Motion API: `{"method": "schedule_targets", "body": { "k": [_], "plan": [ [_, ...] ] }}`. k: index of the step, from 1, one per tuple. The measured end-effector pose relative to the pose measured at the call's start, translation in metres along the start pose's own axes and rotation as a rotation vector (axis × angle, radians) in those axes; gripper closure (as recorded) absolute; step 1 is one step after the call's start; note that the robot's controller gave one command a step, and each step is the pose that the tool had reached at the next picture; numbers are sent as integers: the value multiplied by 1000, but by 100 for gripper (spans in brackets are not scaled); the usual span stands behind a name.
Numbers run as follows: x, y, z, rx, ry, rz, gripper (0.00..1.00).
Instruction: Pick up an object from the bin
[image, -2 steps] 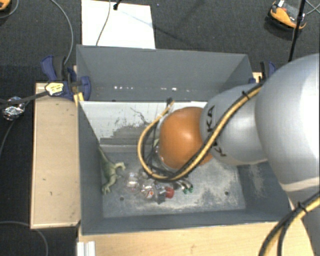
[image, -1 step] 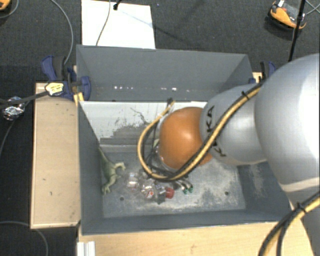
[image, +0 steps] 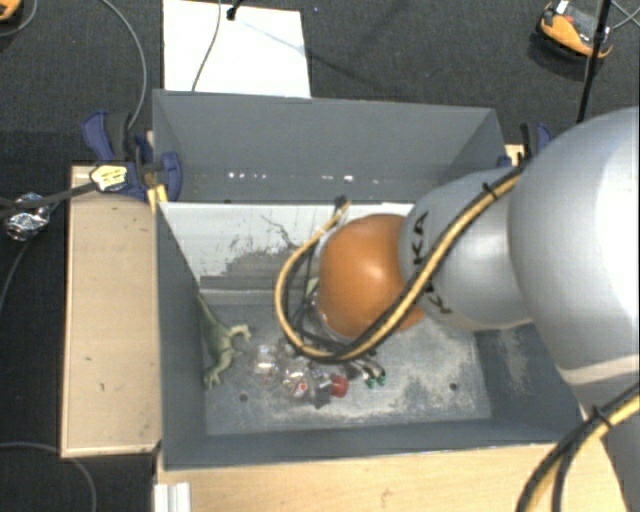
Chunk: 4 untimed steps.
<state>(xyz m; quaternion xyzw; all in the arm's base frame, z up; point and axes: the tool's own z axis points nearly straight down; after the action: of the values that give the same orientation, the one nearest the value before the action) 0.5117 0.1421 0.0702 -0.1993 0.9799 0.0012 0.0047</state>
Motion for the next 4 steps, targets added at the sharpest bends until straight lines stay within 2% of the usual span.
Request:
{"method": "schedule_targets", "body": {
  "k": [3,4],
  "plan": [
    [0,0,0,0,1,8,100],
    [-8,-9,-36,0,-2,-23,100]
  ]
}}
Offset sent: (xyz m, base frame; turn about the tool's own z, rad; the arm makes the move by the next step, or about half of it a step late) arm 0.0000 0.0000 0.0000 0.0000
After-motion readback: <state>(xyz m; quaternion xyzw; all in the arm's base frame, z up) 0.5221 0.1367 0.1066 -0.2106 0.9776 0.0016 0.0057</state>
